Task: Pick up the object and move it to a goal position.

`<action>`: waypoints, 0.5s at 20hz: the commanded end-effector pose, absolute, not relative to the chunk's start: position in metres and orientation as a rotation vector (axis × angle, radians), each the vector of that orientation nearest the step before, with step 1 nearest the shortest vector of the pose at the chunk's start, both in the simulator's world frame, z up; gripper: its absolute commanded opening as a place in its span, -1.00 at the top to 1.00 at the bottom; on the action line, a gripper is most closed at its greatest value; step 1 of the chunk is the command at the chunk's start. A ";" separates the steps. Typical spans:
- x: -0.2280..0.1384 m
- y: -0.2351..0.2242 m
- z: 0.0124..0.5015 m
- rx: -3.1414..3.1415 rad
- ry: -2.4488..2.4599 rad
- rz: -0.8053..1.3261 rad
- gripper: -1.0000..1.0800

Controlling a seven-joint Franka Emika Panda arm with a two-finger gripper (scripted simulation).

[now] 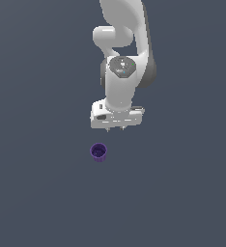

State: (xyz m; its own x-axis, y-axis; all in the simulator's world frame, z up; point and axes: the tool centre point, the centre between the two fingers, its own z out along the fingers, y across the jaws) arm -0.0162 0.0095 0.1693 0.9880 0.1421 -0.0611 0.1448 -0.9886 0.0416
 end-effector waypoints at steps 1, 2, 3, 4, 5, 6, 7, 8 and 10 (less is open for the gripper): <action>-0.017 0.008 0.163 3.048 0.305 -0.118 -0.23; -0.018 0.007 0.161 3.030 0.343 -0.131 -0.23; -0.018 0.006 0.158 3.009 0.383 -0.145 -0.23; -0.019 0.005 0.155 2.986 0.425 -0.160 -0.23; -0.019 0.004 0.152 2.961 0.469 -0.177 -0.23; -0.019 0.003 0.148 2.934 0.515 -0.194 -0.23; -0.020 0.002 0.145 2.905 0.563 -0.212 -0.23; -0.020 0.000 0.142 2.874 0.611 -0.231 -0.23; -0.020 -0.003 0.135 2.810 0.703 -0.269 -0.23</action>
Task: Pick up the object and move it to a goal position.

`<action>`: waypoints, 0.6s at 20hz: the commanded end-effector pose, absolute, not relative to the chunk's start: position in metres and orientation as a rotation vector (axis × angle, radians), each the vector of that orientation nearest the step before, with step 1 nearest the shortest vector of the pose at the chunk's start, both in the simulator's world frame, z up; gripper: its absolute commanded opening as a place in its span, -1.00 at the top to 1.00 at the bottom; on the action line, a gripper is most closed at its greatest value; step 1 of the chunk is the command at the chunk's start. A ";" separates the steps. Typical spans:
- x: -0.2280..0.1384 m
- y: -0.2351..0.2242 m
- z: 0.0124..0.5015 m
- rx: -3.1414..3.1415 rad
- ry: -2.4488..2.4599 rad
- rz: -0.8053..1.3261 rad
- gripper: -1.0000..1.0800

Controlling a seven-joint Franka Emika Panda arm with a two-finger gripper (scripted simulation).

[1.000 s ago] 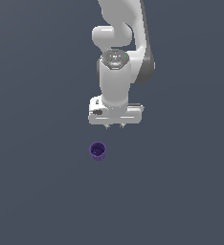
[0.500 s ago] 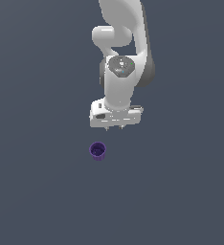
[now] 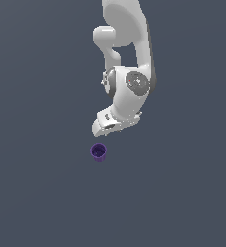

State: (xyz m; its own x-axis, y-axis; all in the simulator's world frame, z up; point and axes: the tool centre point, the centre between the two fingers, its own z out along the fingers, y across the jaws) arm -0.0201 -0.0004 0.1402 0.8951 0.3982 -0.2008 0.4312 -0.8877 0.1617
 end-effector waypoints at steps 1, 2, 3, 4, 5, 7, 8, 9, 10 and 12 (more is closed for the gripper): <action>-0.021 -0.004 0.132 2.777 0.748 -0.288 -0.23; -0.021 -0.006 0.129 2.743 0.791 -0.307 -0.23; -0.021 -0.008 0.127 2.708 0.834 -0.326 -0.23; -0.020 -0.009 0.124 2.672 0.876 -0.345 -0.23; -0.020 -0.011 0.121 2.636 0.917 -0.364 -0.23; -0.020 -0.015 0.116 2.561 0.996 -0.403 -0.23; -0.019 -0.016 0.114 2.523 1.034 -0.422 -0.23; -0.019 -0.018 0.111 2.484 1.071 -0.441 -0.23; -0.018 -0.020 0.109 2.444 1.107 -0.461 -0.23; -0.017 -0.023 0.105 2.363 1.175 -0.499 -0.23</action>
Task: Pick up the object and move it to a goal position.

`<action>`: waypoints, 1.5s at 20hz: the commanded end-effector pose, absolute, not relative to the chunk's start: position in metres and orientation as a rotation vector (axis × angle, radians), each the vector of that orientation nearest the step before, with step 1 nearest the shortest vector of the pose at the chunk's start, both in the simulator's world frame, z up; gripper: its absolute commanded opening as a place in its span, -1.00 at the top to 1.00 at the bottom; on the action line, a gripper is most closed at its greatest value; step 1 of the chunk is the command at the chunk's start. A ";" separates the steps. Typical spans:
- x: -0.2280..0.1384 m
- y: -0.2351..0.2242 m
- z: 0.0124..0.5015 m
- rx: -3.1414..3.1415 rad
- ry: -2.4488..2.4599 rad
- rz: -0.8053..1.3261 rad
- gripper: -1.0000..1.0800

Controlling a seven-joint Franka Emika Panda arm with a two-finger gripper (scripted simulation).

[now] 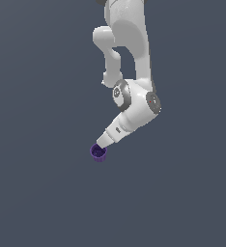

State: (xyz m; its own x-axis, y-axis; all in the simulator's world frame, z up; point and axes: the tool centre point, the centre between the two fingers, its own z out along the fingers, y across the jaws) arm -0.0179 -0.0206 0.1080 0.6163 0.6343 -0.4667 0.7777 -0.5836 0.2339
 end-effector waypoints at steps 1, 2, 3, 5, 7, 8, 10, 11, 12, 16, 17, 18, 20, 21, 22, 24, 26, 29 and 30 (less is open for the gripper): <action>-0.016 -0.025 0.103 2.321 1.208 -0.519 -0.23; -0.015 -0.027 0.101 2.280 1.240 -0.538 -0.23; -0.014 -0.029 0.100 2.237 1.271 -0.557 -0.23; -0.012 -0.032 0.097 2.157 1.325 -0.592 -0.23; -0.009 -0.034 0.094 2.085 1.370 -0.624 -0.23; -0.008 -0.035 0.093 2.052 1.389 -0.638 -0.23; -0.006 -0.037 0.092 1.992 1.423 -0.663 -0.23; -0.005 -0.038 0.091 1.965 1.437 -0.674 -0.23; -0.004 -0.039 0.091 1.940 1.450 -0.684 -0.23; -0.001 -0.041 0.089 1.865 1.486 -0.715 -0.23; 0.000 -0.041 0.089 1.852 1.492 -0.720 -0.23; 0.000 -0.041 0.089 1.841 1.497 -0.724 -0.23; 0.001 -0.042 0.089 1.827 1.503 -0.730 -0.23; 0.001 -0.042 0.088 1.823 1.505 -0.732 -0.23; 0.001 -0.042 0.088 1.822 1.505 -0.732 -0.23; 0.000 -0.042 0.088 1.829 1.503 -0.729 -0.23; 0.000 -0.045 0.086 1.828 1.503 -0.730 -0.23; 0.000 -0.055 0.077 1.825 1.505 -0.731 -0.23; 0.000 -0.059 0.075 1.824 1.506 -0.732 -0.23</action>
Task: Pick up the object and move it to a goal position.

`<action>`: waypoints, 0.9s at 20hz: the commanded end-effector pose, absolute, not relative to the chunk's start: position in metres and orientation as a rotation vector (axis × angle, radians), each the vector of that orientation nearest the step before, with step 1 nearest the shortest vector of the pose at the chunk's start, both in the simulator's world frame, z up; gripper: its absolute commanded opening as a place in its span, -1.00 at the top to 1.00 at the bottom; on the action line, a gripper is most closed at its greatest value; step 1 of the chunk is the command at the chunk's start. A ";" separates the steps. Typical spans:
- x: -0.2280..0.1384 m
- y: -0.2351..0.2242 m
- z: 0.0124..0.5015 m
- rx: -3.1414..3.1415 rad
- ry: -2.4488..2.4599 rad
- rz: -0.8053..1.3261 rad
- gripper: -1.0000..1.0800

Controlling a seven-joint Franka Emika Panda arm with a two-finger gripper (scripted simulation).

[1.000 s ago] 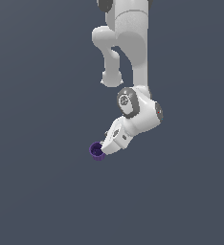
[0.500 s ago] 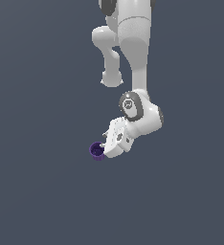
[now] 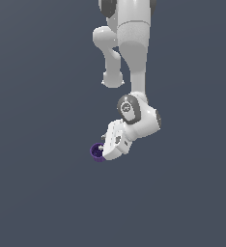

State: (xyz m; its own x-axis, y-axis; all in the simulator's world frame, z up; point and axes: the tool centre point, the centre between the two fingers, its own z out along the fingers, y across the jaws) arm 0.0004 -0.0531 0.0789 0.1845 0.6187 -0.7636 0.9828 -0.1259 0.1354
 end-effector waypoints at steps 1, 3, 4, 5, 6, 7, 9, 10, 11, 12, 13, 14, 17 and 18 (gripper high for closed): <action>0.000 -0.062 0.072 1.823 1.506 -0.732 -0.23; -0.001 -0.065 0.070 1.823 1.507 -0.732 -0.23; -0.001 -0.065 0.070 1.823 1.507 -0.732 -0.23; -0.001 -0.065 0.070 1.823 1.507 -0.732 1.00; -0.001 -0.065 0.070 1.823 1.507 -0.732 1.00; -0.001 -0.065 0.070 1.823 1.507 -0.732 1.00; -0.001 -0.065 0.070 1.823 1.507 -0.732 1.00; -0.001 -0.065 0.070 1.823 1.507 -0.732 1.00; -0.001 -0.065 0.070 1.823 1.507 -0.732 1.00; -0.001 -0.065 0.070 1.823 1.507 -0.732 1.00; -0.001 -0.065 0.070 1.823 1.507 -0.732 1.00; -0.001 -0.065 0.070 1.823 1.507 -0.732 1.00; -0.001 -0.065 0.071 1.822 1.507 -0.732 1.00; -0.001 -0.066 0.071 1.822 1.507 -0.732 1.00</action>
